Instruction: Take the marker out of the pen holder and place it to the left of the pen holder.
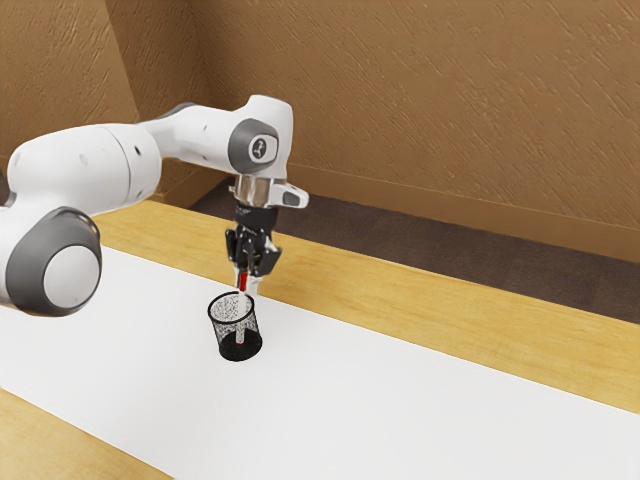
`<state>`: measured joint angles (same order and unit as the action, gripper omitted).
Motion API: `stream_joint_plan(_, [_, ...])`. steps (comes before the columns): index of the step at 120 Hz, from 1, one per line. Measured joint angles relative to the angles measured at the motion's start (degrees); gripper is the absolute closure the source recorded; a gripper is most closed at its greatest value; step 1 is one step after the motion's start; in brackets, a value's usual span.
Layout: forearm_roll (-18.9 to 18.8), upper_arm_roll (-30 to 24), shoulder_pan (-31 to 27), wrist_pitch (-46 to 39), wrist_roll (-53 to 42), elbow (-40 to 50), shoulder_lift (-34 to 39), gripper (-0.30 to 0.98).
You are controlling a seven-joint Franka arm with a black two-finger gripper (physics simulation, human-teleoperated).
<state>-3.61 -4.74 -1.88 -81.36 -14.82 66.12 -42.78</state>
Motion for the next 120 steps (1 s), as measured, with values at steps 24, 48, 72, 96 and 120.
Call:
stream_joint_plan(24, [-0.8, 0.0, 0.0, 0.1, 0.4, 0.0, 0.2, 0.71])
stream_joint_plan(48, [-1.2, -0.2, 0.0, 2.0, 0.5, 0.1, 3.1, 0.76])
stream_joint_plan(72, [-1.5, -0.1, -0.3, 7.4, 0.5, 0.3, 11.3, 0.78])
stream_joint_plan(96, [-2.5, 4.6, -0.8, 13.7, 0.3, 0.2, 14.2, 0.79])
stream_joint_plan(120, [-5.0, 9.7, -0.9, 18.9, 0.1, 0.7, 9.2, 0.79])
